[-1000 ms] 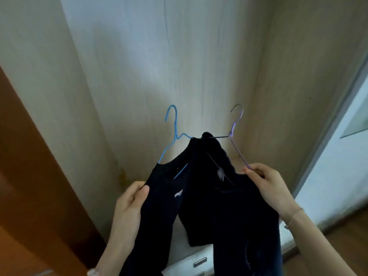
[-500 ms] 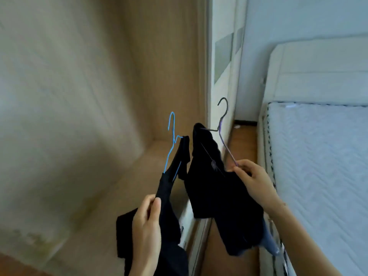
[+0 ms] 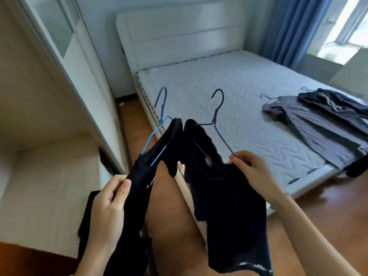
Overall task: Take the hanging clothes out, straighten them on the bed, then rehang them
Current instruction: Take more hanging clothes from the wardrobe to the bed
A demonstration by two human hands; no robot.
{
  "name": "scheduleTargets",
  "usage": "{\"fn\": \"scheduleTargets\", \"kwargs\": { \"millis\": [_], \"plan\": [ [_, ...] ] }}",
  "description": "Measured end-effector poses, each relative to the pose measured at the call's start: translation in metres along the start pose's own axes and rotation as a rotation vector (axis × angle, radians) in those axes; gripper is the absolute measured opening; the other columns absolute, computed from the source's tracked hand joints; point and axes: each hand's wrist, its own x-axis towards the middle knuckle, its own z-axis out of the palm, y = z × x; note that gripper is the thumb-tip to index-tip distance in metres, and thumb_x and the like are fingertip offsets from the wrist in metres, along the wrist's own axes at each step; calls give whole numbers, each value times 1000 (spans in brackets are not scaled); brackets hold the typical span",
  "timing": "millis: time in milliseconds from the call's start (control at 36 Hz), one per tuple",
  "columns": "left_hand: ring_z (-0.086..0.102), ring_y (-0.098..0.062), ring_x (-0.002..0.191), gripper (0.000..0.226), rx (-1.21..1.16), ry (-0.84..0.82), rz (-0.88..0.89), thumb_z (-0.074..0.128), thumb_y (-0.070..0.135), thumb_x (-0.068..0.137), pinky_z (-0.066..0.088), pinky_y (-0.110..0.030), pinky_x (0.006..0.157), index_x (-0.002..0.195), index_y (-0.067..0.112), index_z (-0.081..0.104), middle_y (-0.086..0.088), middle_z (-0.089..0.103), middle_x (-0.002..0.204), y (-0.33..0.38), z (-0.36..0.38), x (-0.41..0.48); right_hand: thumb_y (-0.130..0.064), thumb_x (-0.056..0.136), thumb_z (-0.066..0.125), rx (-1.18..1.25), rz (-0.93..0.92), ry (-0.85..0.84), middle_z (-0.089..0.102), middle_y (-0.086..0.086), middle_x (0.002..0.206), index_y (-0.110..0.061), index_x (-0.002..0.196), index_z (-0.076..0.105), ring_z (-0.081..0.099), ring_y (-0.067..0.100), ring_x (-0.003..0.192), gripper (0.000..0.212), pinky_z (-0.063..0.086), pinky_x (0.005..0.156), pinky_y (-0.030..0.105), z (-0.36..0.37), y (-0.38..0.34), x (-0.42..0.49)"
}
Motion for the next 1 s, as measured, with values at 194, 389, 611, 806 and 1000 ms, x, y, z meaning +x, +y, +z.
{"fn": "scheduleTargets", "kwargs": {
  "millis": [194,389,611,806,1000],
  "plan": [
    [58,-23,79,21,-14,-262,-43,49,18,95,40,-38,77,82,14,64,1,64,73,-5,68,-53,-19,98,62,-65,68,201,75,-11,79,-34,75,69,63,-8,71,28,45,70,3,-105,50,-101],
    [55,-32,68,18,28,-512,-82,50,20,95,46,-44,66,85,14,64,-18,62,72,4,140,-142,-4,97,61,-126,122,346,71,-35,72,-25,82,67,64,-16,71,27,45,71,-2,-209,108,-223],
    [56,0,56,20,-109,-655,-43,53,10,88,40,-5,51,74,3,64,4,63,59,53,205,-224,-2,96,62,-246,210,401,76,-23,84,-27,81,69,67,-6,77,30,45,74,0,-318,152,-336],
    [65,-6,64,41,-170,-706,-56,64,46,52,47,-8,55,75,12,71,2,70,67,75,249,-214,-11,96,63,-423,258,382,73,-23,93,-35,81,68,67,7,88,29,48,85,22,-403,165,-360],
    [63,-11,75,21,-129,-620,-70,54,16,90,48,-8,59,77,17,71,-1,68,79,46,309,-146,-13,94,65,-508,275,335,69,-31,93,-44,76,63,64,-3,93,37,47,82,21,-457,187,-302]
  ]
}}
